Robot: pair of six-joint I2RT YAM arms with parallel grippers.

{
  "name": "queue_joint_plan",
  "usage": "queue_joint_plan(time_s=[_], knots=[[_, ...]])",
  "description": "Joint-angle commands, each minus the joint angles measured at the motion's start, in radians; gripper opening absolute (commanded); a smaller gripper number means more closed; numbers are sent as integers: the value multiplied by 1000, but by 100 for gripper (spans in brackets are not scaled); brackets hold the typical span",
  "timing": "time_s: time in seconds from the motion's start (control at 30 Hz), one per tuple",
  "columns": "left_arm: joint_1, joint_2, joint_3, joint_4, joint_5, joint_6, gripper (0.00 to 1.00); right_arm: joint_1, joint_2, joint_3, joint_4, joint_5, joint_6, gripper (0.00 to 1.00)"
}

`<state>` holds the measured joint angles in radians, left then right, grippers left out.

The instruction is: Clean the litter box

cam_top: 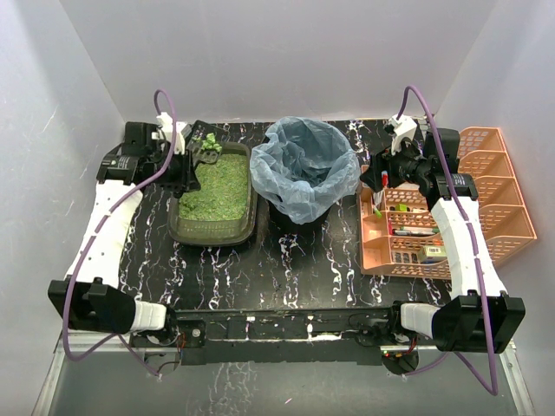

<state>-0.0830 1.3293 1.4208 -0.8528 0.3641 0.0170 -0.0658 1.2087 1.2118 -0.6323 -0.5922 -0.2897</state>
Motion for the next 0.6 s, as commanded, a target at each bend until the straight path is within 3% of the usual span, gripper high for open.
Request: queue_joint_plan(time_s=[0.0, 0.23, 0.57], knots=[[-51, 33, 125, -50, 3, -20, 0, 3, -33, 9, 45, 6, -2, 71], [-140, 130, 299, -90, -15, -26, 0, 3, -45, 11, 20, 41, -7, 71], [-373, 256, 505, -150, -121, -6, 0, 1, -57, 3, -2, 76, -11, 72]])
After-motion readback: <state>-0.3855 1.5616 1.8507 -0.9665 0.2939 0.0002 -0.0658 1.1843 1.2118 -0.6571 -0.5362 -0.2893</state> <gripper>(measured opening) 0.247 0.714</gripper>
